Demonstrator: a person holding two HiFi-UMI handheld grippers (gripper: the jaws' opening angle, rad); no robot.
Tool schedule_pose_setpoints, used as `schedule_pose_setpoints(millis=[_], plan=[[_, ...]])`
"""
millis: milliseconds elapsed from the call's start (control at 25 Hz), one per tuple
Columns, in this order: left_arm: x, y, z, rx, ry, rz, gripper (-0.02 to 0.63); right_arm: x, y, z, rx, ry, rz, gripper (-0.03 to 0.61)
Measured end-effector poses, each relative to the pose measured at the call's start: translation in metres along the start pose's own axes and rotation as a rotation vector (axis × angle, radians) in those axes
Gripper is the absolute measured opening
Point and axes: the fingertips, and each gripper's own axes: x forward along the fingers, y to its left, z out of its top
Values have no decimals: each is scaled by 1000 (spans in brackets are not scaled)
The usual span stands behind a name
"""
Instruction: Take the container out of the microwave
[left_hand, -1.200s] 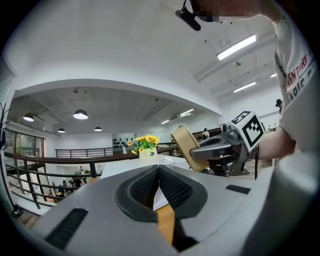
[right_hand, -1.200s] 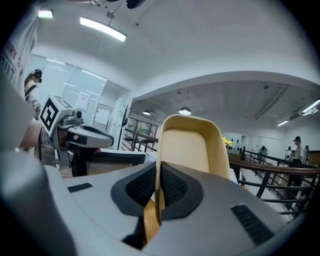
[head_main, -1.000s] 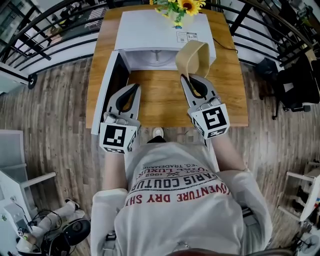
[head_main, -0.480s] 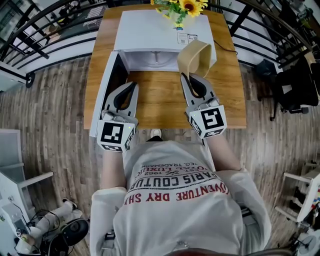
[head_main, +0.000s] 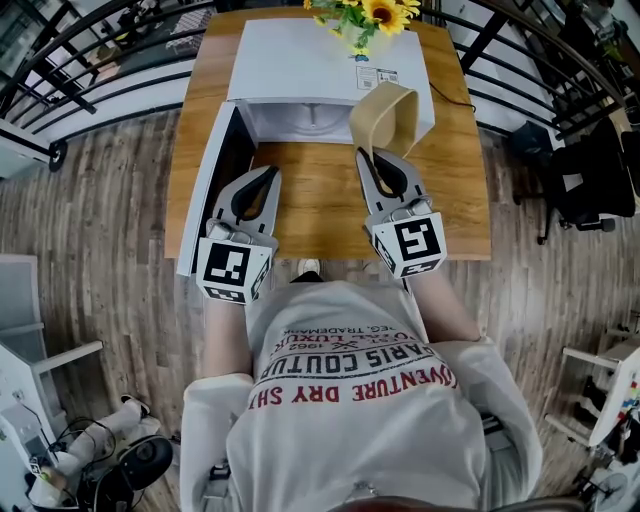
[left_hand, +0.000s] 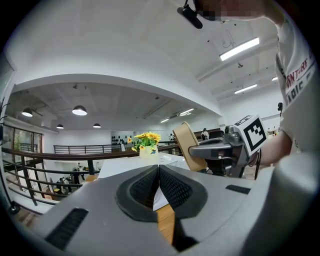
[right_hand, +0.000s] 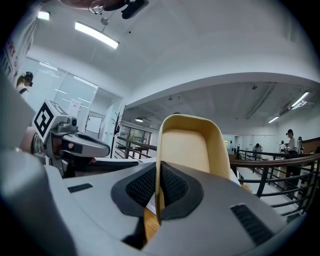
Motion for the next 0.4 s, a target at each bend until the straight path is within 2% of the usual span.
schedule_pose_setpoints(millis=[400], plan=[[0, 9, -5, -32, -4, 18, 17, 8, 6, -8, -16, 19, 11, 29]])
